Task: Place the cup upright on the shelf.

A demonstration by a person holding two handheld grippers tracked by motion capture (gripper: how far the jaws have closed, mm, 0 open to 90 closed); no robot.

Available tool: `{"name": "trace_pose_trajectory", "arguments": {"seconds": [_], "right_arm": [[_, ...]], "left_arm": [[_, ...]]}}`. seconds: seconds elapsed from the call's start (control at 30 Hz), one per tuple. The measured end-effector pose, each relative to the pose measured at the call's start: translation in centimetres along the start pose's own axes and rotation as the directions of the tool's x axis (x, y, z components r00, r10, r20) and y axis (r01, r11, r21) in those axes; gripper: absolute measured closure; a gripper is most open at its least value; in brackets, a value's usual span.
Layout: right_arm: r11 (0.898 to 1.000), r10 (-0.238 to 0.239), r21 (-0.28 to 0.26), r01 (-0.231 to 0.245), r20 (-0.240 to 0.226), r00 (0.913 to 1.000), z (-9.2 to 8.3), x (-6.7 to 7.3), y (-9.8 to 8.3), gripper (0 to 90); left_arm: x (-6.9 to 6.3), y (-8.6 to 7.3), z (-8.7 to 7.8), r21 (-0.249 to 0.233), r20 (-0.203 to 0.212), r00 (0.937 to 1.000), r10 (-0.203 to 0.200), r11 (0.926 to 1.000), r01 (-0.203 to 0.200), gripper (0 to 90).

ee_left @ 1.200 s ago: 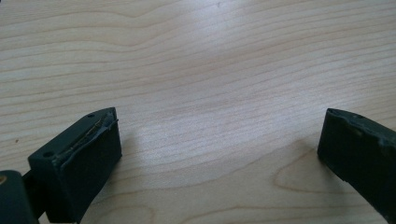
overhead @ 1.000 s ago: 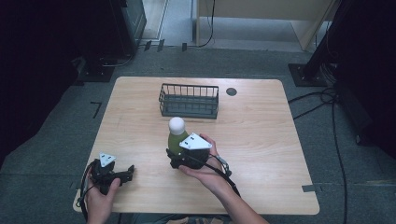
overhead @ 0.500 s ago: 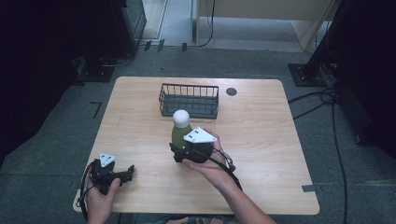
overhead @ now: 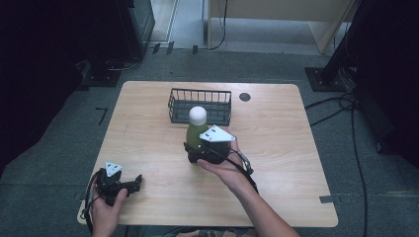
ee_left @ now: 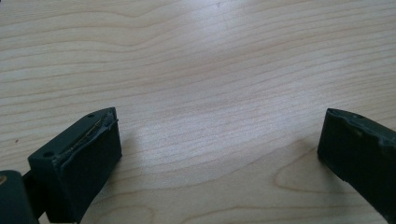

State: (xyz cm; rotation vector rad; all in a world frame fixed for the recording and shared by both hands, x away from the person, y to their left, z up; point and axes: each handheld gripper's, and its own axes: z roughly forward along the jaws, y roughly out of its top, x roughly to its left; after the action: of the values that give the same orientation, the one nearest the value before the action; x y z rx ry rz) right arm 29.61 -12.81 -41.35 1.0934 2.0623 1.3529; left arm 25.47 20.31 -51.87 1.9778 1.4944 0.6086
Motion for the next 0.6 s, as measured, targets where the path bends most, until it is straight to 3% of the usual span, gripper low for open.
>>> {"name": "trace_pose_trajectory", "arguments": {"seconds": [0.6], "right_arm": [[0.999,0.028,-0.040,-0.025,0.076,0.9967,0.2,-3.0,2.1,20.5]], "left_arm": [[0.0,0.0,0.0,0.000,0.000,1.0000,-0.001,1.0000,0.001,0.0]]}}
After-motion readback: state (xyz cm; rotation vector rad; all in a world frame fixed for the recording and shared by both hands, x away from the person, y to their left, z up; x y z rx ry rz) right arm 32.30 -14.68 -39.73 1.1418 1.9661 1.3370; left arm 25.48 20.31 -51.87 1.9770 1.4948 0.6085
